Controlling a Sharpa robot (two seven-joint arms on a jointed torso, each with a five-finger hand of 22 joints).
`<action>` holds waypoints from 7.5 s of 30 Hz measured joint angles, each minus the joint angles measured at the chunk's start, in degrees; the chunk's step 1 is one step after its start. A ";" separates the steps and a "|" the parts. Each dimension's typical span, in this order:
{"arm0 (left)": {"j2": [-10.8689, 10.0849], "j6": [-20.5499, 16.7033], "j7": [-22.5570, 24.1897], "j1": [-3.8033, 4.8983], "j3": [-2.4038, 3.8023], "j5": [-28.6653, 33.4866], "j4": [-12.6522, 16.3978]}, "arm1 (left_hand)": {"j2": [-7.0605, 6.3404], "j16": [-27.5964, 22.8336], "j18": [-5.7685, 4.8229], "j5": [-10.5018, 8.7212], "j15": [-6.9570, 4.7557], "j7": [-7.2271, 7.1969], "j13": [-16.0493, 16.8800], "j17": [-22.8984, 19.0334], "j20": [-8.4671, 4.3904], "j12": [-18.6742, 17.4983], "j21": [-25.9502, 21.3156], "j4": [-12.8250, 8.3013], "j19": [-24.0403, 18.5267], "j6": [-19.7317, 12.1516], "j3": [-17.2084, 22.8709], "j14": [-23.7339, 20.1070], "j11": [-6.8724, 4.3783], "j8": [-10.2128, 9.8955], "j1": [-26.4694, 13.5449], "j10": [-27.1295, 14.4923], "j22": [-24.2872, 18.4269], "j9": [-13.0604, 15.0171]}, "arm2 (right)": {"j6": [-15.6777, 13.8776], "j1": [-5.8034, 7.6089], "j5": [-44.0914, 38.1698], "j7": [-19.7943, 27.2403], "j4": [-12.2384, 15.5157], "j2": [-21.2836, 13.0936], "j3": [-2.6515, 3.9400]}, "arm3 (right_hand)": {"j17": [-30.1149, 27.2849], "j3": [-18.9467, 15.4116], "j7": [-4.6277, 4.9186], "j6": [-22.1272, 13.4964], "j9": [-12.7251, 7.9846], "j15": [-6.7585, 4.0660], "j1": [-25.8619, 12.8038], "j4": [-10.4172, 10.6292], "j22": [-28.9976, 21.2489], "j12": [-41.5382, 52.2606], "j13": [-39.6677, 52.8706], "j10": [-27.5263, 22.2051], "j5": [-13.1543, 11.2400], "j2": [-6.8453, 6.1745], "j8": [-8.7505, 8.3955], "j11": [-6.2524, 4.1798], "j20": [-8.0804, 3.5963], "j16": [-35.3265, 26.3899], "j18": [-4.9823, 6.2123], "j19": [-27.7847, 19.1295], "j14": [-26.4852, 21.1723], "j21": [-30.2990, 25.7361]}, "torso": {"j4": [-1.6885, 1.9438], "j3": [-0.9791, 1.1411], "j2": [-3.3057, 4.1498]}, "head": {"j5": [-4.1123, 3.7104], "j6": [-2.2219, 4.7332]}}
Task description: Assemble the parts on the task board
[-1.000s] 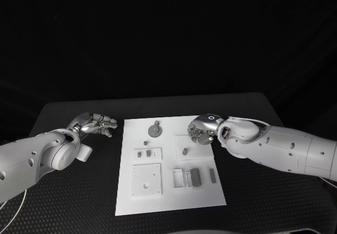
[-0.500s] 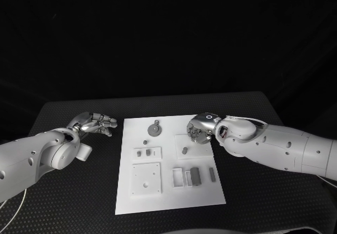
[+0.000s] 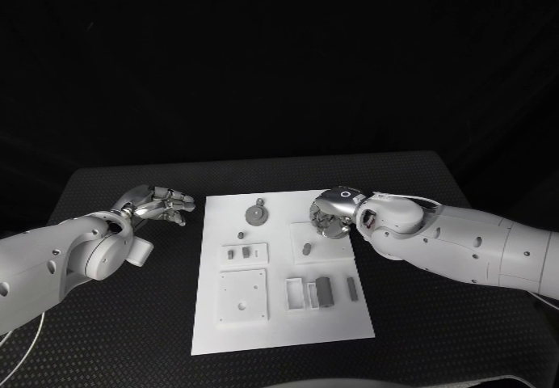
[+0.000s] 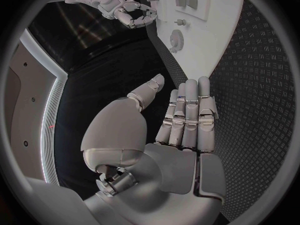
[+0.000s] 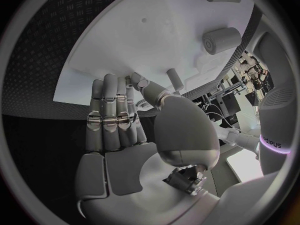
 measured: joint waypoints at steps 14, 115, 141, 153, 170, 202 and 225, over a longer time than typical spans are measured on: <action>0.03 0.01 -0.01 0.00 0.00 0.00 -0.05 | 0.00 0.00 0.00 0.00 0.00 0.00 -0.01 0.05 0.00 0.00 0.00 0.00 0.00 0.00 0.00 0.00 -0.06 0.00 0.00 -0.06 -0.09 0.00 | -1.70 -0.26 -1.32 -0.74 0.54 -0.24 -0.21 | 0.76 0.00 -0.33 0.83 0.56 -0.54 0.40 0.00 0.67 -0.25 0.47 1.35 -0.17 -0.25 0.57 -0.52 -0.70 1.11 -0.01 1.53 0.94 0.35 | 0.02 0.00 0.02 | 0.03 0.03; 1.36 0.14 0.00 -0.13 -0.01 0.00 -0.43 | 0.00 -0.22 0.00 0.00 0.01 -0.10 0.16 0.27 0.00 0.00 0.01 -0.16 0.00 0.09 -0.16 0.00 -0.07 0.00 0.00 -0.07 -0.67 0.00 | -3.37 -2.59 0.19 -0.35 13.73 7.62 -3.77 | 1.11 -0.16 0.04 0.74 1.03 -0.61 0.46 -0.15 1.08 -0.70 0.90 1.63 0.01 -0.20 0.55 -0.40 -0.92 1.67 -0.01 2.15 1.21 0.34 | -0.02 -0.24 -0.09 | 7.82 -0.84; 1.40 0.20 -0.03 -0.13 0.00 0.00 -0.55 | 0.00 -0.44 -0.01 0.00 0.01 0.09 0.19 0.30 0.00 0.00 0.03 -0.16 0.00 -0.13 -0.16 0.00 0.14 0.23 0.00 -0.27 -0.79 0.00 | -4.39 -4.16 -4.88 0.13 10.87 9.50 -3.76 | 1.19 -0.17 0.05 0.72 1.23 -0.49 0.63 -0.16 1.21 -0.71 0.97 1.63 -0.16 -0.03 0.49 -0.41 -0.91 1.89 -0.01 2.14 1.29 0.34 | 0.01 -0.21 -0.03 | 9.33 -1.41; 1.43 0.25 -0.03 -0.14 0.00 0.00 -0.61 | 0.00 -0.44 -0.01 0.00 0.01 0.07 0.23 0.35 0.00 0.00 0.03 -0.16 0.00 -0.15 -0.16 0.00 0.13 0.23 0.00 -0.27 -0.85 -0.05 | -4.71 -4.77 -5.52 0.38 9.90 10.17 -3.68 | 1.18 -0.17 -0.17 0.76 1.23 -0.60 0.63 -0.17 1.20 -0.91 1.18 1.63 -0.17 -0.03 0.32 -0.41 -0.91 1.89 -0.01 2.14 1.00 0.34 | -0.01 -0.20 -0.03 | 9.73 -1.46; 1.41 0.40 -0.06 -0.14 -0.01 0.01 -0.64 | 0.22 -0.44 0.00 0.00 0.01 0.01 0.27 0.40 0.00 0.00 0.03 -0.16 0.00 -0.20 -0.16 0.00 0.13 0.22 -0.22 -0.27 -0.90 -0.05 | -4.91 -4.88 -5.68 0.57 10.14 9.82 -3.68 | 1.23 -0.17 -0.16 0.74 1.45 -0.74 0.63 -0.17 1.26 -0.91 1.16 1.63 -0.18 -0.03 0.52 -0.41 -0.71 1.88 -0.01 2.34 1.15 0.34 | -0.05 -0.19 -0.03 | 10.15 -1.70; 1.26 0.44 -0.05 -0.19 0.00 0.01 -0.68 | 0.22 -0.44 -0.01 0.00 0.01 -0.01 0.30 0.43 0.00 0.00 0.03 -0.32 0.00 -0.20 -0.32 0.00 0.13 0.22 -0.22 -0.27 -1.07 -0.04 | -4.39 -4.94 -5.64 0.55 9.92 9.88 -3.71 | 1.26 -0.18 -0.07 0.65 1.48 -0.59 0.62 -0.17 1.30 -1.11 1.26 1.63 0.06 -0.05 0.49 -0.41 -0.90 1.88 -0.01 2.54 1.20 0.34 | -0.04 -0.24 -0.04 | 10.27 -1.96; 1.08 0.44 -0.07 -0.19 -0.01 0.01 -0.56 | 0.22 -0.44 0.00 0.00 0.01 -0.09 0.34 0.48 0.00 0.00 0.03 -0.32 0.00 -0.12 -0.32 0.00 0.13 0.22 -0.22 -0.27 -1.14 -0.04 | -1.57 -4.79 -5.57 0.71 9.17 10.69 -4.13 | 1.25 -0.24 -0.18 0.30 1.50 -0.47 0.61 -0.23 1.34 -1.34 1.26 1.63 0.06 -0.05 0.39 -0.40 -0.90 1.88 -0.01 2.54 1.11 0.34 | -0.03 -0.23 -0.04 | 10.26 -2.34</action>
